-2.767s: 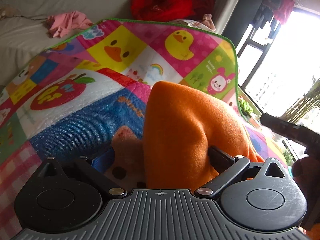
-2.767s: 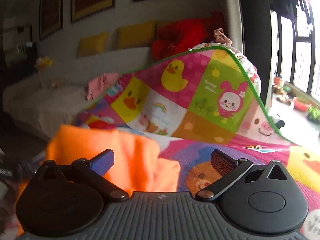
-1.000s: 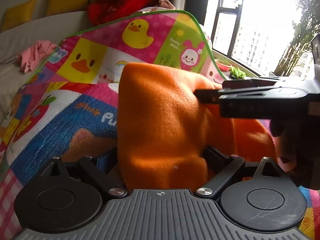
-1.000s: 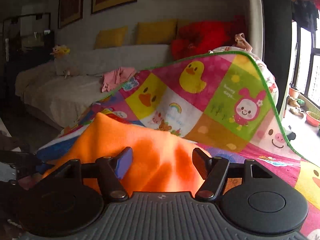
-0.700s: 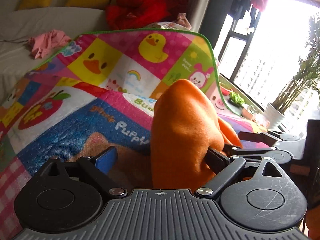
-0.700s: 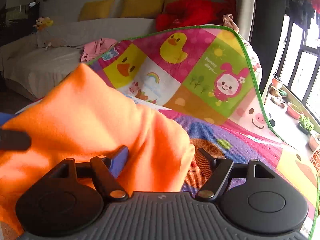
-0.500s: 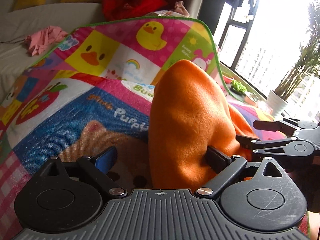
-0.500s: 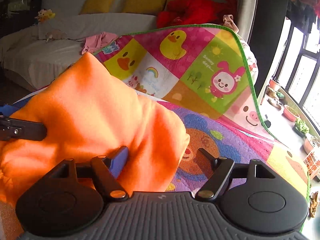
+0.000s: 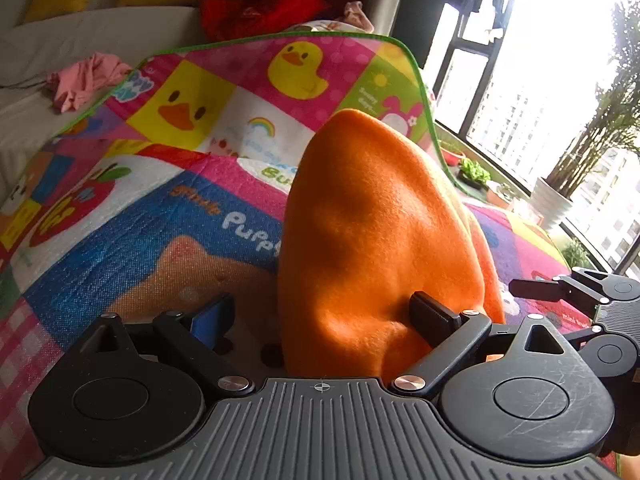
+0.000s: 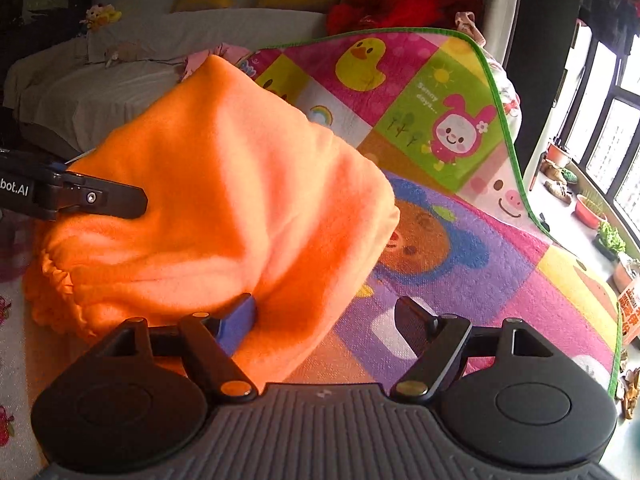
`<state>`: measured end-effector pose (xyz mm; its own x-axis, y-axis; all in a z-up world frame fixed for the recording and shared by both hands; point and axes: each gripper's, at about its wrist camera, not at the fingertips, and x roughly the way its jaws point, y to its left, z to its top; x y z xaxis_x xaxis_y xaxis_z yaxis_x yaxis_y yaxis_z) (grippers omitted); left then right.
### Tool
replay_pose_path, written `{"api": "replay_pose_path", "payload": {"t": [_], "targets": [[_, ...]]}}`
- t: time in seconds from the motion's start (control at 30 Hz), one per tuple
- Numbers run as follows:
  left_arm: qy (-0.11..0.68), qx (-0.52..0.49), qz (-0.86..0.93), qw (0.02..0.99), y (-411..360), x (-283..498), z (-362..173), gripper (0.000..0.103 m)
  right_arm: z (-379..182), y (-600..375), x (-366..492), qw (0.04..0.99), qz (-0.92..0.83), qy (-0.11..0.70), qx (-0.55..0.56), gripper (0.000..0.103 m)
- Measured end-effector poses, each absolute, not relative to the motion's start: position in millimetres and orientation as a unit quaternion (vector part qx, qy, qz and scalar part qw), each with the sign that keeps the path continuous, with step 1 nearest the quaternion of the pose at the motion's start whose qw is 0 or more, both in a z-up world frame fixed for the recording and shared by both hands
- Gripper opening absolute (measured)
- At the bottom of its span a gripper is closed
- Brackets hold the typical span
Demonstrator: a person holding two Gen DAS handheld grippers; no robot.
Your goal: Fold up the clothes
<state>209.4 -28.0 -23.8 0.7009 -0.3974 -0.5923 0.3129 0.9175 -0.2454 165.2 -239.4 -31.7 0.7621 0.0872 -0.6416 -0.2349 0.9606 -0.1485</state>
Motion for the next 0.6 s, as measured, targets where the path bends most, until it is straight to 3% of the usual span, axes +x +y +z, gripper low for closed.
{"api": "replay_pose_path", "payload": {"t": [0.23, 0.47, 0.6], "targets": [[0.342, -0.076, -0.181, 0.919, -13, 211, -33, 0.097, -37, -195, 184, 0.933, 0.118, 0.294, -0.17, 0.078], [0.321, -0.134, -0.175, 0.921, 11, 208, -32, 0.097, -38, -190, 204, 0.932, 0.11, 0.288, -0.193, 0.09], [0.299, -0.164, -0.165, 0.926, 25, 207, -28, 0.097, -39, -193, 204, 0.931, 0.105, 0.293, -0.19, 0.091]]}}
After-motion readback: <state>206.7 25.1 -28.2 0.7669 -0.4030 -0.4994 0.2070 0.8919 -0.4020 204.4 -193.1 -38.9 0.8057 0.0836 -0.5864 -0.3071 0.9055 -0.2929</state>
